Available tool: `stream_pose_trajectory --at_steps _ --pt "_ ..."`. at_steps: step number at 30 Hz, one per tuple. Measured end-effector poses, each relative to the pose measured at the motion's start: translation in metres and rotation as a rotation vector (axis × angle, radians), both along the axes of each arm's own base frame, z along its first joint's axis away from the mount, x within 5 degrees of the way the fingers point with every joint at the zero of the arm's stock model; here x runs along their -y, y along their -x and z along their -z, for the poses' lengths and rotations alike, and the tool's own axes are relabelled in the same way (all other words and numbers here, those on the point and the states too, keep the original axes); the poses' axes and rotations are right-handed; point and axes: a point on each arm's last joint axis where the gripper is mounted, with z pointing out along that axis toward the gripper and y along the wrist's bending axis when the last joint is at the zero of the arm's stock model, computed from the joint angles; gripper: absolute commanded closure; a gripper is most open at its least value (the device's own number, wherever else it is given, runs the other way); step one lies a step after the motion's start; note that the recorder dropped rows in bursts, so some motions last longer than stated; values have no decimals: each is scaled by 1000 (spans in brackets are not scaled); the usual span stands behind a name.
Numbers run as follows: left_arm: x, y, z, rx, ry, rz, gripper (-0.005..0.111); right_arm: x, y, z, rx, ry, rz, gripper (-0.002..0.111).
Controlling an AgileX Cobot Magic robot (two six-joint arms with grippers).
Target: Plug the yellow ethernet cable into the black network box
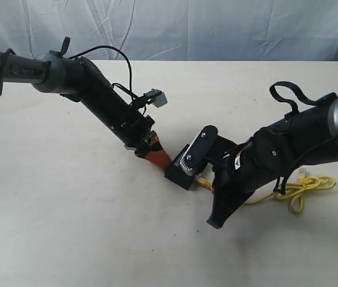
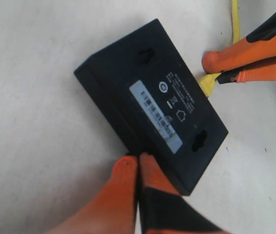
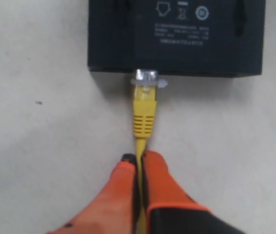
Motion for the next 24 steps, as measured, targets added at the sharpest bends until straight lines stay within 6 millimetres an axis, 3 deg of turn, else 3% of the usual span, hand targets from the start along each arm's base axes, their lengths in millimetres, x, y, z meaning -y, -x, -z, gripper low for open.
stream_pose_trajectory --at_steps 4,6,8,10,13,15,16,17,19,21,23,24 --pt "0 0 0 1 0 -1 107 -1 0 0 -5 -13 19 109" --pt "0 0 0 -2 -3 -7 107 -1 0 0 -16 -28 45 94" --pt "1 0 0 -18 -13 -23 107 -2 0 -1 -17 -44 66 60" --pt "2 1 -1 -26 -30 -26 107 -3 0 -2 -26 -62 93 53" --pt "-5 -3 -14 -10 -109 -87 107 -4 1 -14 -30 -121 171 55" --pt "-20 -10 -33 -1 -173 -167 107 -1 2 -28 -39 -164 239 77" --pt "-31 -14 -43 10 -219 -216 107 5 1 -36 -47 -186 292 98" --pt "-45 -18 -60 18 -268 -305 107 16 -1 -44 -68 -204 369 109" --pt "-64 -19 -84 54 -334 -423 107 34 -5 -56 -95 -230 483 107" --pt "-89 -9 -121 162 -398 -572 107 64 -6 -77 -114 -269 627 107" --pt "-107 16 -158 288 -415 -706 107 91 0 -102 -103 -303 720 107" --pt "-118 41 -184 381 -390 -784 107 106 8 -120 -82 -328 756 107"
